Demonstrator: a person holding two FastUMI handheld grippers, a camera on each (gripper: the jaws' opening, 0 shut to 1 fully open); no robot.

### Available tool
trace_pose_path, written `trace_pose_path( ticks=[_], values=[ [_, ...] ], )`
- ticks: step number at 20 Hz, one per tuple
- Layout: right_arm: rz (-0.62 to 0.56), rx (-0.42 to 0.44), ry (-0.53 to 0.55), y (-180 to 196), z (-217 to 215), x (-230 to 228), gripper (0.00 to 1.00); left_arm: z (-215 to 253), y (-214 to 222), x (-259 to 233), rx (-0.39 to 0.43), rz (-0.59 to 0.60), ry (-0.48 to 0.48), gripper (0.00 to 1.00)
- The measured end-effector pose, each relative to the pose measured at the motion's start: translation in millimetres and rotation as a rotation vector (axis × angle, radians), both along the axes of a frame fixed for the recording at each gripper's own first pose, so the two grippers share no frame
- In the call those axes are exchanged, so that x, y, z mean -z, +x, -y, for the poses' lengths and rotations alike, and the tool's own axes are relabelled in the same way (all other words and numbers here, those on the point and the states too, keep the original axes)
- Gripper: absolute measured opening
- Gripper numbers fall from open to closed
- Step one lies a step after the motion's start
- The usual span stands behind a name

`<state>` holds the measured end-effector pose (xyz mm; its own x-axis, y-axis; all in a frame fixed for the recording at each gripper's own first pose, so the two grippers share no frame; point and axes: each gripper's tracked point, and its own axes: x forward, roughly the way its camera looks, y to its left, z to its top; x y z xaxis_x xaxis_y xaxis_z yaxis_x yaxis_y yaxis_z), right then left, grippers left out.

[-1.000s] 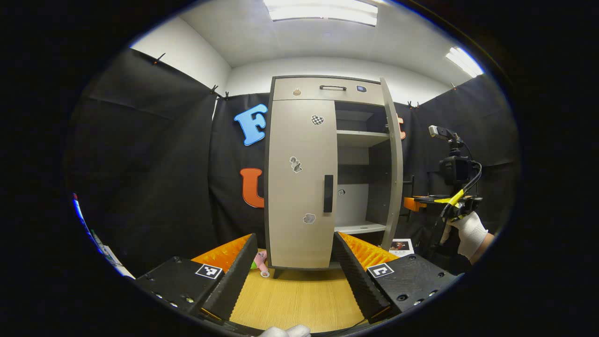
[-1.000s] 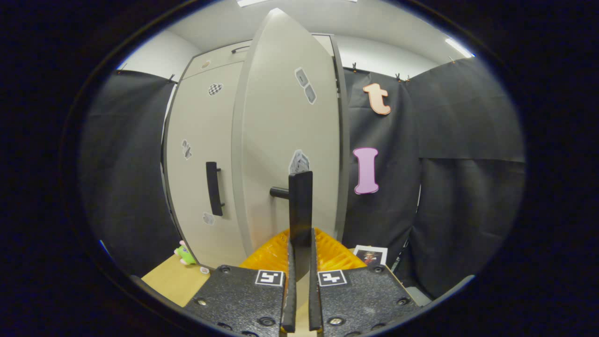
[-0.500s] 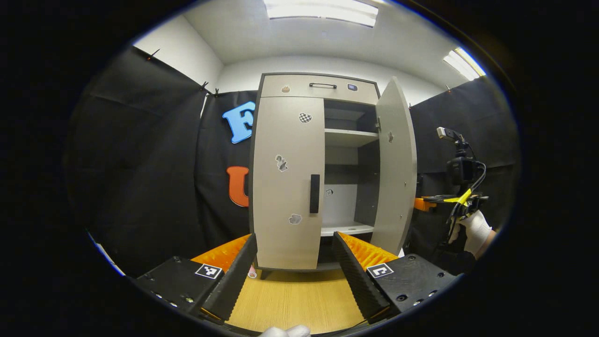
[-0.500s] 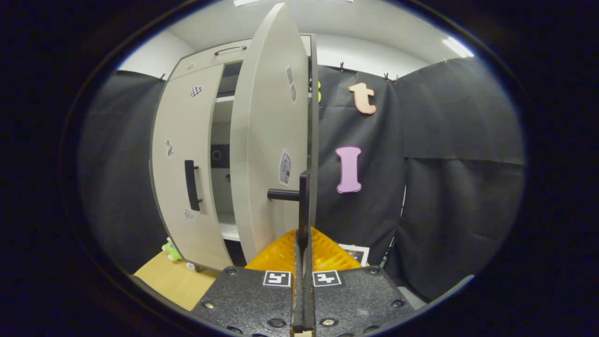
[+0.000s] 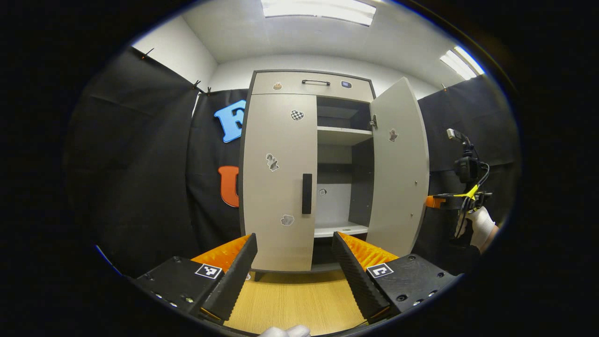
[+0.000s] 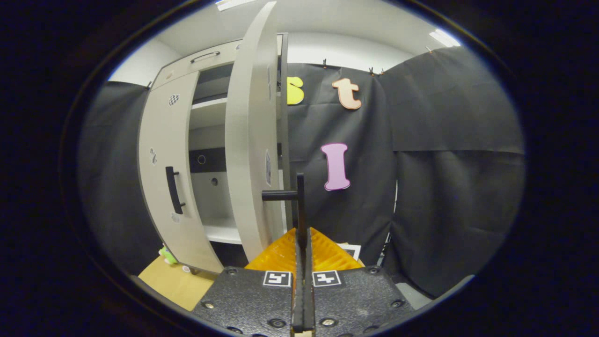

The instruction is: Open the right door of the double-door shoe cabinet with the right hand, and open the left door with the left hand.

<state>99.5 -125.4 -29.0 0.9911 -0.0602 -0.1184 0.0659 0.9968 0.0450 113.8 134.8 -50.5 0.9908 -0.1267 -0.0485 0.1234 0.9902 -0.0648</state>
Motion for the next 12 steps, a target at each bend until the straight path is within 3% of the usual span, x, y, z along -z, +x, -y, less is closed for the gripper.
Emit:
trace_pose_path(
  ticks=[12],
  values=[
    [0.006,-0.005,-0.031,-1,2,-2,0.04,-6,3,-2,0.017,0.004,-0.005,0.96]
  ],
)
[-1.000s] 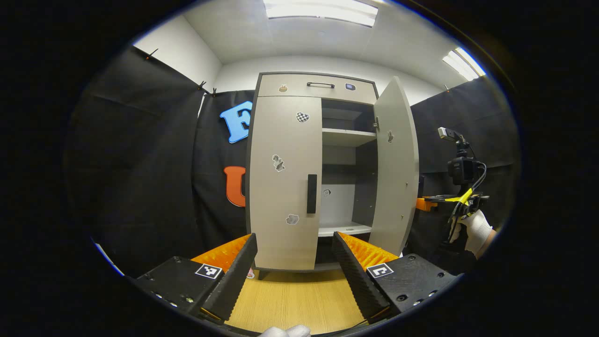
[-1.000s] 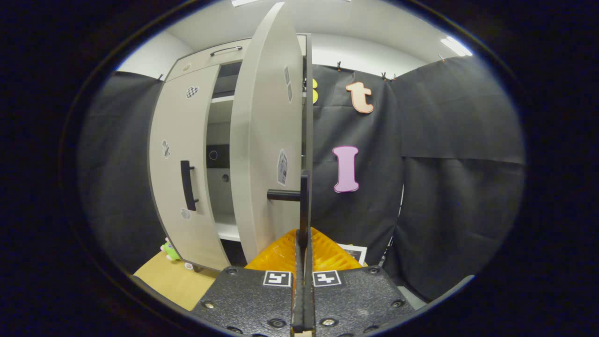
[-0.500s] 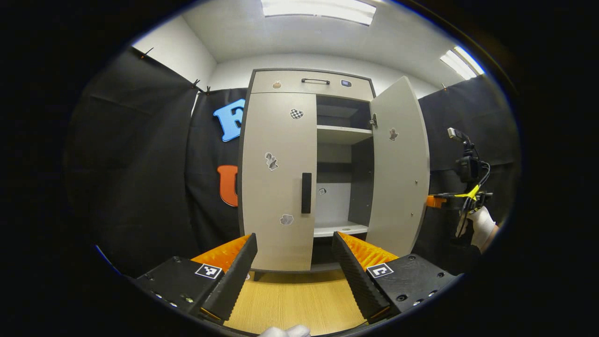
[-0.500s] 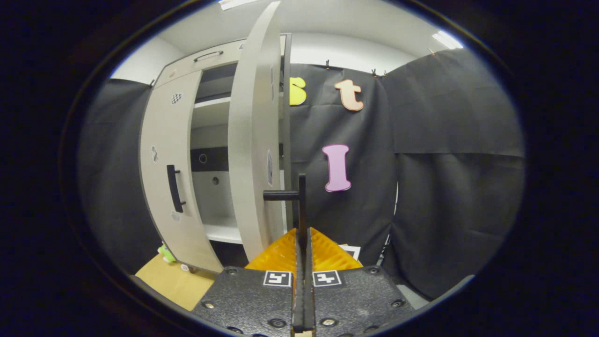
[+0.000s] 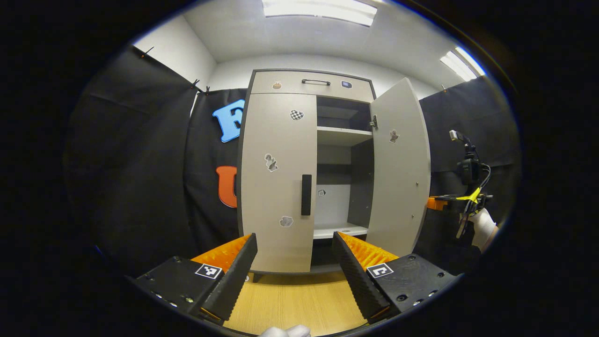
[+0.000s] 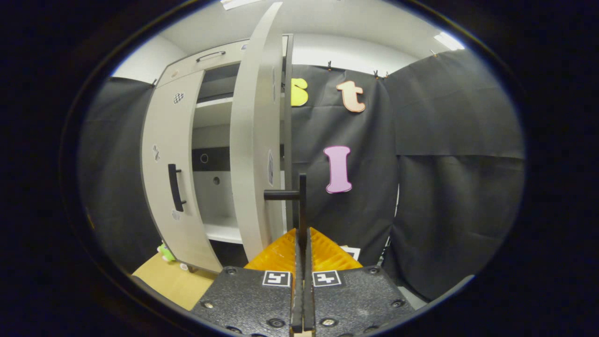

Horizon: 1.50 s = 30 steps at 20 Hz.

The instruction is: Open the right door of the double-door shoe cabinet with the right hand, and open the left door with the left hand.

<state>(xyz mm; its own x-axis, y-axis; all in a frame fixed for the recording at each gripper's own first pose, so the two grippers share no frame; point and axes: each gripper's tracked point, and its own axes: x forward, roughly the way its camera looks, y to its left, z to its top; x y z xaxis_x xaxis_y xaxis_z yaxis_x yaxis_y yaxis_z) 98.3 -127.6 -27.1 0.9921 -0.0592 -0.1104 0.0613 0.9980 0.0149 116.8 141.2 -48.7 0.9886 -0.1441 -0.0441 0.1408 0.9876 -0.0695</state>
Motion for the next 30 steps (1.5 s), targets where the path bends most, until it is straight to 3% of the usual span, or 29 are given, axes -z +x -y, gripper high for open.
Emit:
trace_pose_path(
  ticks=[5,7,10,13,14,20,24,30],
  values=[
    [0.013,0.039,-0.008,-18,9,-12,0.12,-14,-6,0,-0.010,0.010,-0.003,0.96],
    [0.004,0.054,-0.001,-26,12,-13,0.30,-17,-9,-2,-0.012,0.011,-0.002,0.96],
    [0.008,0.055,0.032,-43,6,-21,0.76,-23,-6,-3,-0.014,0.017,0.002,0.96],
    [0.050,0.060,0.040,-67,-4,-33,0.86,-32,4,0,-0.032,0.007,0.011,0.96],
    [0.066,0.067,0.039,-72,-8,-36,1.00,-35,6,1,-0.041,0.003,0.020,0.96],
    [0.095,0.024,0.001,-111,-54,-35,1.00,-38,24,8,-0.062,-0.008,0.043,0.96],
    [0.071,-0.031,0.024,-131,-94,-5,0.97,-28,37,14,-0.055,-0.014,0.048,0.96],
    [0.007,-0.097,-0.024,-134,-119,24,0.99,-5,61,18,-0.024,-0.015,0.066,0.96]
  ],
)
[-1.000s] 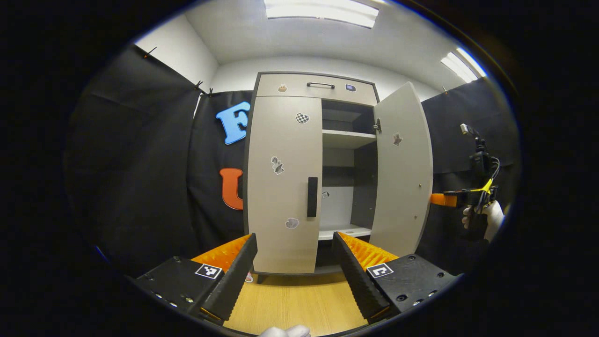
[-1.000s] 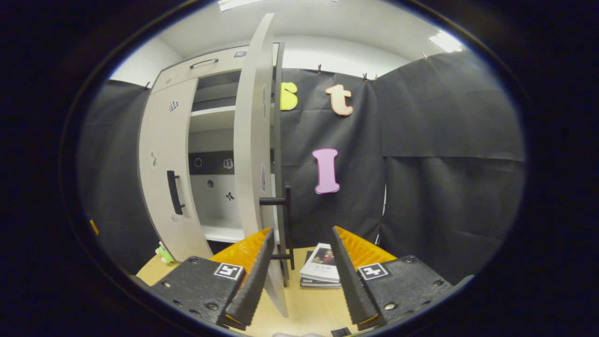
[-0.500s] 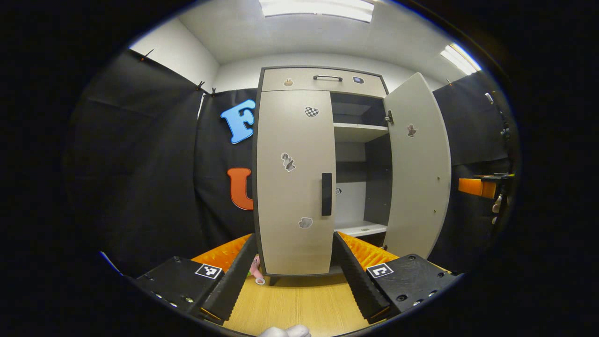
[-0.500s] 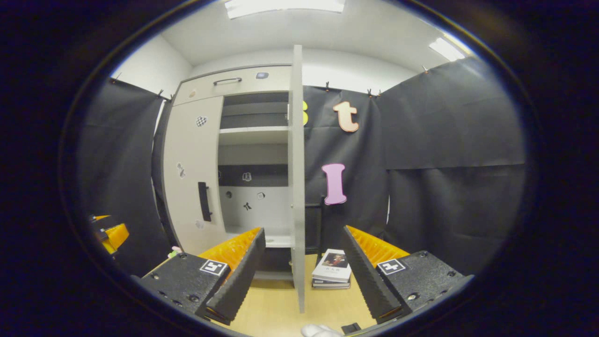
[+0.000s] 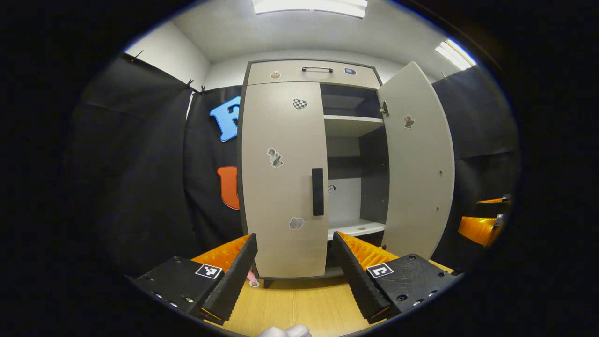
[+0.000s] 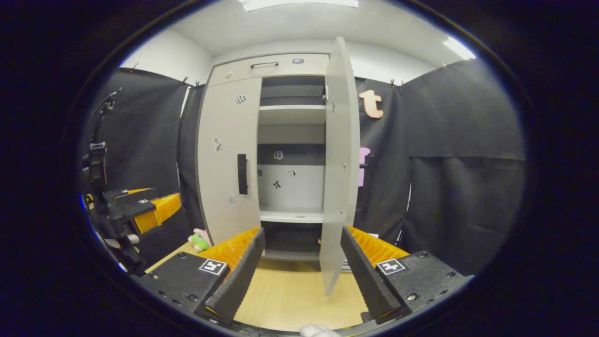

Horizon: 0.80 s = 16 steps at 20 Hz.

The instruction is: Open the right door of the double-door shoe cabinet with the right hand, and open the left door with the left hand.

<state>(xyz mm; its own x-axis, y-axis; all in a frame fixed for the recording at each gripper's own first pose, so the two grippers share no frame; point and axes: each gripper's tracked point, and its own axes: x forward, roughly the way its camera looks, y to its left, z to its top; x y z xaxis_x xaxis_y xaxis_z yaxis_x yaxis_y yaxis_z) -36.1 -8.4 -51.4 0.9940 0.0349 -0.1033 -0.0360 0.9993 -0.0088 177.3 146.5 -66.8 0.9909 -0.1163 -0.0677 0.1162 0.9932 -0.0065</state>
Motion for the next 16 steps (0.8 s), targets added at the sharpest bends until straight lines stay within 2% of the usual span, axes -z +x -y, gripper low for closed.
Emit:
trace_pose_path(
  ticks=[6,11,16],
  values=[
    [-0.003,-0.004,-0.002,17,2,-6,0.99,28,56,-5,0.020,0.024,-0.005,0.96],
    [-0.002,-0.015,0.000,34,5,-11,1.00,46,124,-19,0.009,0.081,-0.005,0.97],
    [0.004,0.011,-0.008,48,21,-13,0.99,61,188,-20,-0.012,0.107,-0.003,0.96]
  ],
)
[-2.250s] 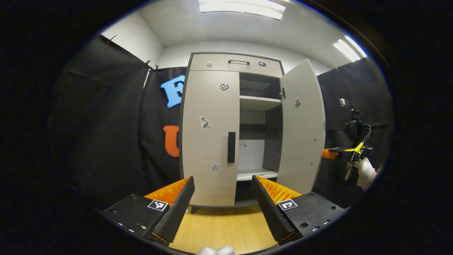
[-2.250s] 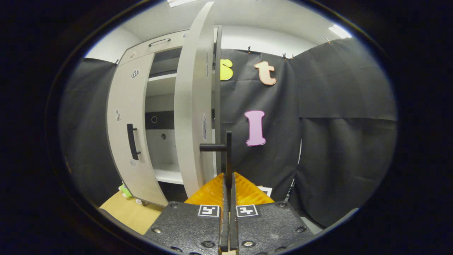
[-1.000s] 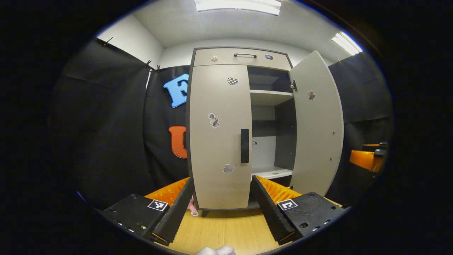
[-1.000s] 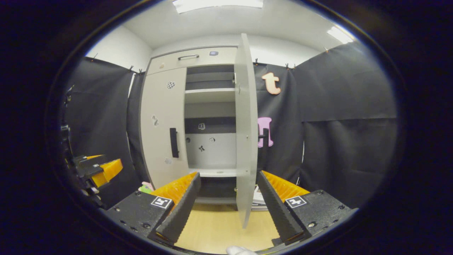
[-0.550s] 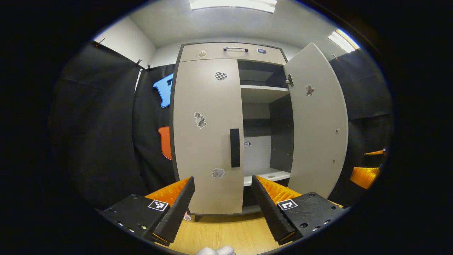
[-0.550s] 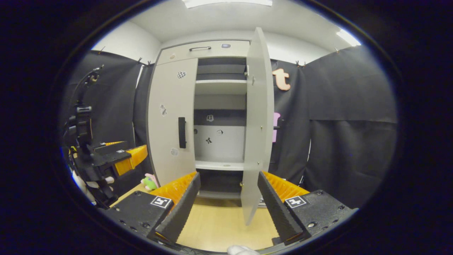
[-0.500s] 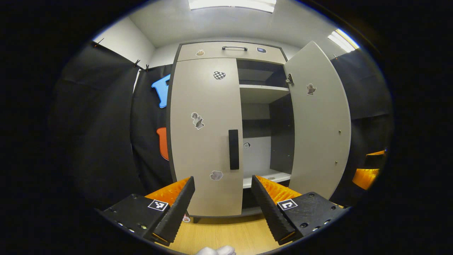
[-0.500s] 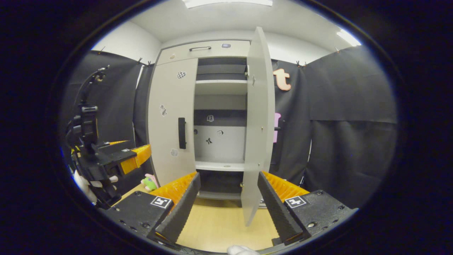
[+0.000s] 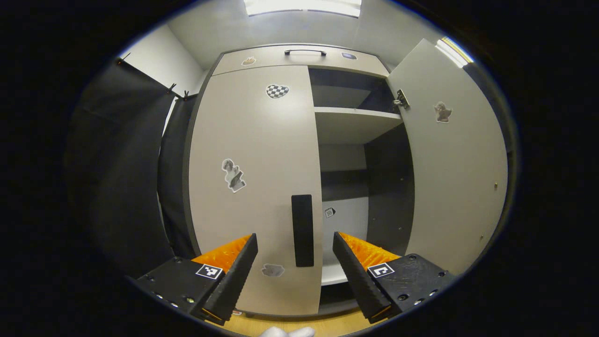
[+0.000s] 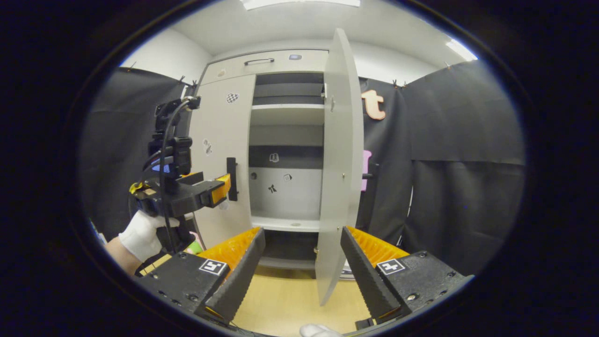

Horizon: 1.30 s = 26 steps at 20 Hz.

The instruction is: Open the right door of the double-door shoe cabinet with the right hand, and open the left door with the left hand.

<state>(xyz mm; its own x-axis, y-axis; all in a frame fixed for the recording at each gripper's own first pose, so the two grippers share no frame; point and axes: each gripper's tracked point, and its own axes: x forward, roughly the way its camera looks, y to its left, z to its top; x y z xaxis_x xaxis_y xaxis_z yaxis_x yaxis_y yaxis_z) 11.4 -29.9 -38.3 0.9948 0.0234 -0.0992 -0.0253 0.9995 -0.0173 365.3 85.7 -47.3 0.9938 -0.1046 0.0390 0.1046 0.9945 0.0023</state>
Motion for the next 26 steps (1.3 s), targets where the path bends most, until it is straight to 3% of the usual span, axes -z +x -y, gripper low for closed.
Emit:
trace_pose_path(
  ticks=[9,10,11,13,14,16,22,26],
  values=[
    [-0.028,0.017,0.001,12,20,3,1.00,8,65,24,-0.042,-0.049,0.003,0.95],
    [-0.031,0.016,-0.003,13,20,5,0.99,6,69,28,-0.047,-0.057,0.010,0.88],
    [-0.033,0.015,-0.005,14,20,6,0.99,6,71,31,-0.047,-0.065,0.013,0.75],
    [-0.037,0.007,-0.005,16,19,6,0.99,9,76,34,-0.022,-0.073,0.011,0.68],
    [-0.041,0.004,-0.002,17,19,7,1.00,15,76,35,0.003,-0.078,0.002,0.52],
    [-0.041,-0.004,0.004,19,17,6,1.00,15,75,35,0.001,-0.086,0.000,0.31],
    [-0.035,-0.042,0.009,21,8,0,1.00,13,75,37,-0.006,-0.124,0.001,0.10],
    [-0.024,-0.057,-0.008,17,5,-5,0.99,12,69,37,0.007,-0.131,-0.007,0.05]
  ],
)
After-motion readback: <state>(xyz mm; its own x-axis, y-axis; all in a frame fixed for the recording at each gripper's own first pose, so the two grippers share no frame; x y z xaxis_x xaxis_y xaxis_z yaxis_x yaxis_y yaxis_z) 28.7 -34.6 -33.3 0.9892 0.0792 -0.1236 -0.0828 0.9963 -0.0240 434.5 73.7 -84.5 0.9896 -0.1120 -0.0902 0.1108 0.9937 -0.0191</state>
